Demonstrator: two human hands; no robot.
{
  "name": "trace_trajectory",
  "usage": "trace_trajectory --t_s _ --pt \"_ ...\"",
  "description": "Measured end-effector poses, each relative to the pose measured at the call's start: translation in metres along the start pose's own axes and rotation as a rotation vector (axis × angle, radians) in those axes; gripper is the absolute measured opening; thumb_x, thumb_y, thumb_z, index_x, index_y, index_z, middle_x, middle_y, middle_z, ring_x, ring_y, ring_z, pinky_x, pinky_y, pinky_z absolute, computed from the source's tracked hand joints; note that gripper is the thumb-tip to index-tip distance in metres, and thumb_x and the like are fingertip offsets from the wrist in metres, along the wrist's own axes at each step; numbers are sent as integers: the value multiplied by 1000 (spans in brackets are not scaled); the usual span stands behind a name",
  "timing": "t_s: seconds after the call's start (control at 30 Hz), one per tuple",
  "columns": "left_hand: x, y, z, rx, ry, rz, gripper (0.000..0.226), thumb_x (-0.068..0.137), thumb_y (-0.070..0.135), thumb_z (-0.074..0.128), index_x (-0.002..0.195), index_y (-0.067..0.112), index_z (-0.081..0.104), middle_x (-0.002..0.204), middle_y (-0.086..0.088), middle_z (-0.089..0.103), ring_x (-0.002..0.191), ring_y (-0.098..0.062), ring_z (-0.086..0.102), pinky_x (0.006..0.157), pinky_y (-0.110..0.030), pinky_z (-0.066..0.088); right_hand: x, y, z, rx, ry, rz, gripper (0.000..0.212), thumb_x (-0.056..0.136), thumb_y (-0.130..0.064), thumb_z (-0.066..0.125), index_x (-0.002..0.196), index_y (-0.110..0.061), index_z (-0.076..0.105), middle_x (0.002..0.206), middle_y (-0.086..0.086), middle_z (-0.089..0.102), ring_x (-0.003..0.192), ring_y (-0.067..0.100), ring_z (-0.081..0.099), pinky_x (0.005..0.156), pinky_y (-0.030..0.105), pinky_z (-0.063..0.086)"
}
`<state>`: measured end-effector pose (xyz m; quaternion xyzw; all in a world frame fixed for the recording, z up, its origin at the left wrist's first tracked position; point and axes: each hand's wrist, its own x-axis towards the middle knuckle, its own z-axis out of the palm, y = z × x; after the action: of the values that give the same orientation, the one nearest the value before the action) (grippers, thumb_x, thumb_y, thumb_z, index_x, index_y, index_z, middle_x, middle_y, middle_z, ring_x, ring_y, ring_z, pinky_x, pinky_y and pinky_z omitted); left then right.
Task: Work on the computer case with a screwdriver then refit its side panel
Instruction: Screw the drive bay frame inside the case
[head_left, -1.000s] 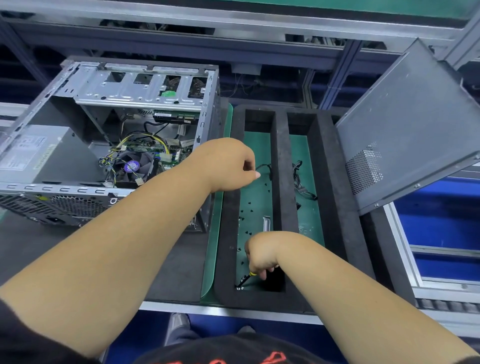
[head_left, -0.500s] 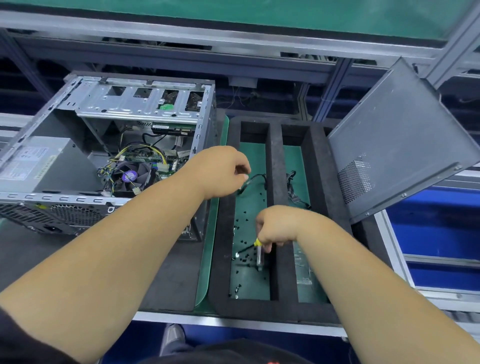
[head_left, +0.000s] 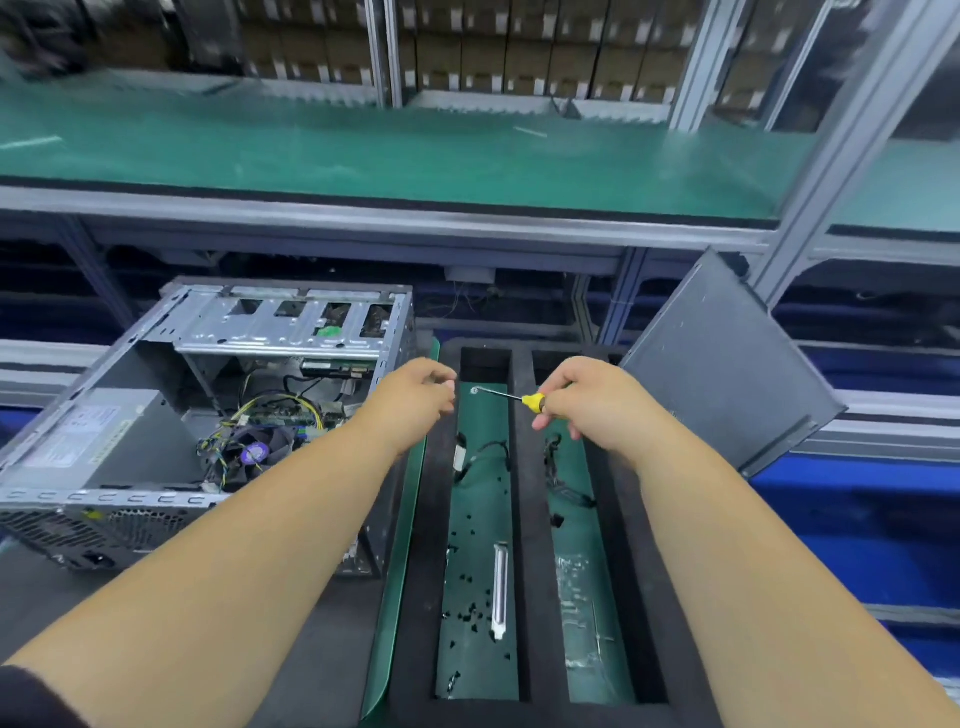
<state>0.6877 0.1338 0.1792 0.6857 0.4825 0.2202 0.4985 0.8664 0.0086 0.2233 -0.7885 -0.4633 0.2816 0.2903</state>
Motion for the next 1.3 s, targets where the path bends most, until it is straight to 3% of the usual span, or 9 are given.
trace_trajectory --t_s 0.1,0.23,0.33,0.5,0.67,0.73,0.9,1.07,1.3 --pt "-3 13 8 -373 -61 -254 20 100 17 48 115 7 59 97 -11 70 85 -16 70 70 -24 57 -3 -4 -8 36 7 -20 8 79 -19 65 79 -26 69 61 -25 66 37 0 45 33 13 34" --pt "-4 19 9 -656 -105 -370 15 99 16 55 101 3 62 94 -14 72 76 -16 71 58 -23 57 -5 -8 -13 42 16 -8 23 72 -18 70 68 -41 68 60 -7 66 42 4 47 43 23 40" --pt "-2 23 11 -701 -96 -376 13 96 15 59 100 3 63 83 -10 74 70 -14 71 56 -23 57 -5 -7 -15 81 3 5 17 70 -17 72 67 -34 69 74 4 71 49 10 48 48 26 41" --pt "0 23 14 -728 -86 -373 13 92 12 64 102 3 63 67 -2 72 57 -8 66 54 -19 55 -1 -4 -13 96 -34 3 16 68 -20 73 71 -35 68 80 5 73 49 8 48 51 28 43" --pt "1 16 9 -786 -34 -320 7 94 10 61 100 7 62 64 1 66 59 -7 59 60 -19 50 1 -3 -12 172 -80 -17 27 69 -22 62 95 -26 57 81 -5 76 62 12 58 66 33 50" --pt "-1 13 3 -833 -36 -281 8 94 8 60 102 6 63 64 2 67 59 -7 60 62 -20 50 1 -3 -11 227 -56 -71 28 68 -23 60 95 -23 56 85 -5 76 70 13 63 69 34 54" --pt "-5 5 -12 -905 -27 -194 14 98 6 51 102 6 65 64 4 66 56 -4 60 58 -17 52 -1 -10 -11 469 110 -254 23 83 -6 66 91 -28 71 90 -9 74 69 9 69 68 23 57" --pt "-14 1 -21 -960 -43 -163 19 100 11 49 104 5 66 66 3 62 59 -5 56 60 -19 52 -7 -25 -3 640 160 -326 10 85 -15 72 91 -20 76 80 5 76 62 14 65 60 24 56" --pt "-23 3 -29 -1038 -50 -153 15 96 9 54 103 4 67 69 0 60 58 -7 55 57 -20 51 -7 -35 10 652 129 -307 7 82 -19 70 86 -22 75 75 5 75 59 12 64 57 22 52"
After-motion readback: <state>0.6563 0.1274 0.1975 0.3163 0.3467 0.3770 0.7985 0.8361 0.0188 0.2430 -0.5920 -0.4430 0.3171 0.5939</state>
